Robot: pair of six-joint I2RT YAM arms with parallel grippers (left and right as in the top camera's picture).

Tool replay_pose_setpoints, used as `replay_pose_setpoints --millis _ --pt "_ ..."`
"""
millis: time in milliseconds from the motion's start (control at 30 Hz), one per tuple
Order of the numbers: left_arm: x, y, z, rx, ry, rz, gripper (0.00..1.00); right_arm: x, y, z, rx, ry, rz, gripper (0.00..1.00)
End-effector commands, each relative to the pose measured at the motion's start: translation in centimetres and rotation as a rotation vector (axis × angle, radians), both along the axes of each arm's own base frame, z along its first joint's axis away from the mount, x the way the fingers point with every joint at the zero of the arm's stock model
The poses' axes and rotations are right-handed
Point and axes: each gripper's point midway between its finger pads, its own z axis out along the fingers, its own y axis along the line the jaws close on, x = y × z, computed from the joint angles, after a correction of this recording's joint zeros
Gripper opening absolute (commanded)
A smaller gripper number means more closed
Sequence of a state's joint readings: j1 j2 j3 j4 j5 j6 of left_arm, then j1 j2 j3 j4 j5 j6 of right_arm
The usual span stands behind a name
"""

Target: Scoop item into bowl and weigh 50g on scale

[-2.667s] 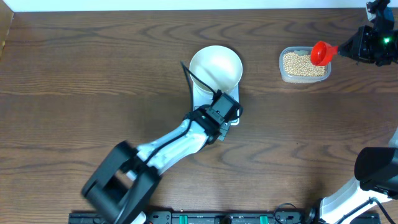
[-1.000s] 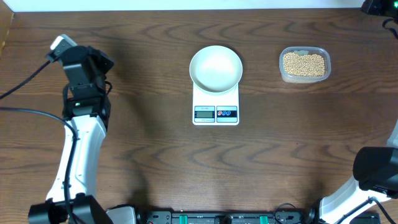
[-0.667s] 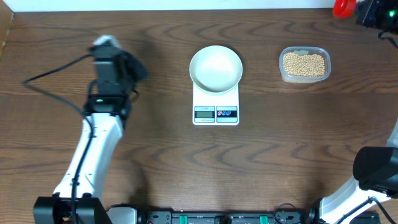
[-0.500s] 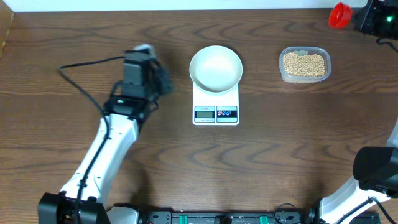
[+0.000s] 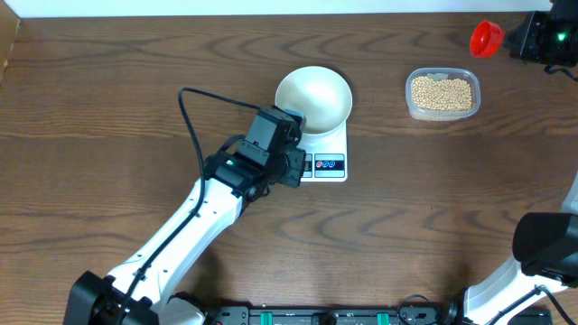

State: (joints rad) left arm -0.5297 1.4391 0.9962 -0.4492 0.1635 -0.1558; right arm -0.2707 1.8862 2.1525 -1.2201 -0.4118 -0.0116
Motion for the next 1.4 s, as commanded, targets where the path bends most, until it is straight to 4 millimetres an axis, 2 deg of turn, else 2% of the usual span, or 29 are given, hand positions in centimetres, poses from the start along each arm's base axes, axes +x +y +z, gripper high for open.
replay_pose_setpoints --millis 0,133,300,600,900,1367 --pt "-0.3 -0.9 -1.7 0.034 0.040 -0.050 0.07 0.0 0.4 -0.3 -0.004 0.005 0.035 0.01" --pt "-0.3 -1.5 -3.0 0.053 0.053 -0.080 0.07 -0.5 0.6 -0.6 0.003 0.029 0.035 0.01" --pt "-0.1 -2.1 -3.3 0.052 0.045 -0.095 0.07 -1.2 0.8 -1.1 0.002 0.062 0.050 0.01" --pt "-0.1 -3.2 -4.1 0.075 0.015 -0.174 0.07 -1.1 0.7 -1.0 -0.004 0.054 0.056 0.01" --pt "0.1 -3.5 -6.6 0.104 0.049 -0.193 0.07 -1.7 0.9 -1.4 -0.025 0.070 0.096 0.01" --pt "1.0 -5.8 -8.3 0.090 0.006 -0.236 0.08 -1.9 1.0 -1.4 -0.020 0.076 0.098 0.01"
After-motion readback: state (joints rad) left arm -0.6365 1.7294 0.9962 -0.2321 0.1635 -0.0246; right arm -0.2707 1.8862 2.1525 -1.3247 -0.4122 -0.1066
